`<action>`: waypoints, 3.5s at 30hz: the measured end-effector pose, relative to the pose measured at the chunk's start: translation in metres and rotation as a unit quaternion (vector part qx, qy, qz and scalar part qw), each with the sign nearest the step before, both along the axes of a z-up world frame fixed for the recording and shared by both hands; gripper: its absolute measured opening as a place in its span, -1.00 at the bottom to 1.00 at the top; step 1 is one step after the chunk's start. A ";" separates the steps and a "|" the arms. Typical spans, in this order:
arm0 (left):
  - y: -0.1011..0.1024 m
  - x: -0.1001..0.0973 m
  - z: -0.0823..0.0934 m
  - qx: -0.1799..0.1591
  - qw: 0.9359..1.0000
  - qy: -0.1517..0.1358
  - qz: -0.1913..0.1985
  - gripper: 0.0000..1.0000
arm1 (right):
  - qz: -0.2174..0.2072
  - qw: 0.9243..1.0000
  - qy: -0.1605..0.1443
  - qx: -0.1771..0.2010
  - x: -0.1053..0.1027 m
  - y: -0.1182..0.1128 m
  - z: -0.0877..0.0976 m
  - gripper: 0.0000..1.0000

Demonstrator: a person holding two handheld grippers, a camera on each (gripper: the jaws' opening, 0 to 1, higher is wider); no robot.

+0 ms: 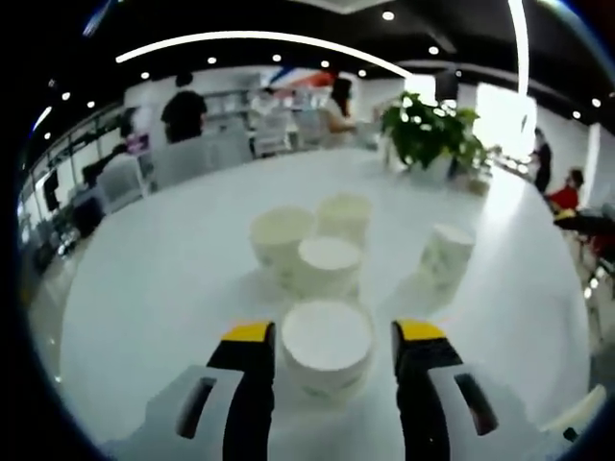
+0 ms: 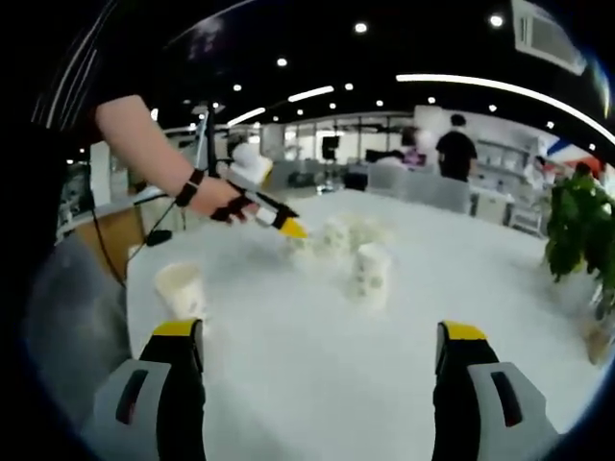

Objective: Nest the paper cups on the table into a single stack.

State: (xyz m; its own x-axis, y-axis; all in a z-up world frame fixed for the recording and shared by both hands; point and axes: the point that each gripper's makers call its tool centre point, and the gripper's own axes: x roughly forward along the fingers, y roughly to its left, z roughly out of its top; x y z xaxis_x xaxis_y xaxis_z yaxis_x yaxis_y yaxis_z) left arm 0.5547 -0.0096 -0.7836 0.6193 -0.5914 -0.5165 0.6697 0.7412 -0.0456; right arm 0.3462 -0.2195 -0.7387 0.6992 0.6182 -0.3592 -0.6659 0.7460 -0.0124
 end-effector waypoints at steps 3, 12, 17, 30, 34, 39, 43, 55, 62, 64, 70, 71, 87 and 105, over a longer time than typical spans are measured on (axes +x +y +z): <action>0.000 0.000 -0.003 0.001 1.000 0.005 0.000 -0.09 | -0.003 1.000 0.004 -0.002 0.001 -0.002 -0.002 0.98; 0.002 0.000 -0.009 0.000 1.000 0.014 -0.002 -0.25 | -0.007 1.000 0.007 0.000 -0.001 -0.004 -0.005 0.98; 0.002 -0.001 -0.008 0.003 1.000 0.013 -0.004 -0.26 | -0.006 1.000 0.010 0.002 -0.002 -0.002 -0.006 0.98; 0.002 -0.004 0.004 -0.018 1.000 0.016 0.007 -0.27 | -0.001 1.000 0.004 0.001 0.001 0.000 -0.002 0.98; 0.004 -0.006 0.010 -0.020 1.000 0.012 0.007 -0.27 | 0.000 1.000 0.000 0.003 0.000 0.002 0.003 0.98; 0.010 -0.009 0.021 -0.025 1.000 0.007 0.015 -0.27 | 0.001 1.000 -0.008 0.003 0.000 0.006 0.010 0.98; 0.013 -0.009 0.029 -0.035 0.999 0.003 0.026 -0.27 | 0.004 1.000 -0.012 0.002 -0.001 0.009 0.014 0.98; 0.014 -0.023 0.066 -0.048 0.999 -0.022 0.014 -0.27 | 0.011 1.000 -0.029 0.006 -0.009 0.023 0.034 0.97; 0.013 -0.032 0.084 -0.049 0.998 -0.036 0.002 -0.27 | 0.009 0.999 -0.035 0.009 -0.013 0.029 0.039 0.96; 0.013 -0.035 0.086 -0.041 0.998 -0.042 -0.007 -0.27 | 0.012 0.999 -0.037 0.006 -0.015 0.033 0.040 0.96; 0.013 -0.045 0.092 -0.049 0.998 -0.035 -0.020 -0.27 | 0.013 0.999 -0.041 0.007 -0.018 0.040 0.045 0.95; 0.013 -0.046 0.094 -0.051 0.998 -0.034 -0.020 -0.27 | 0.014 0.999 -0.042 0.007 -0.018 0.042 0.047 0.94; 0.006 -0.067 0.123 -0.088 0.993 -0.046 -0.065 -0.27 | 0.021 0.999 -0.041 0.002 -0.021 0.051 0.049 0.93; -0.001 -0.100 0.133 -0.152 0.982 -0.039 -0.107 -0.27 | 0.021 0.999 -0.031 0.008 -0.021 0.056 0.044 0.90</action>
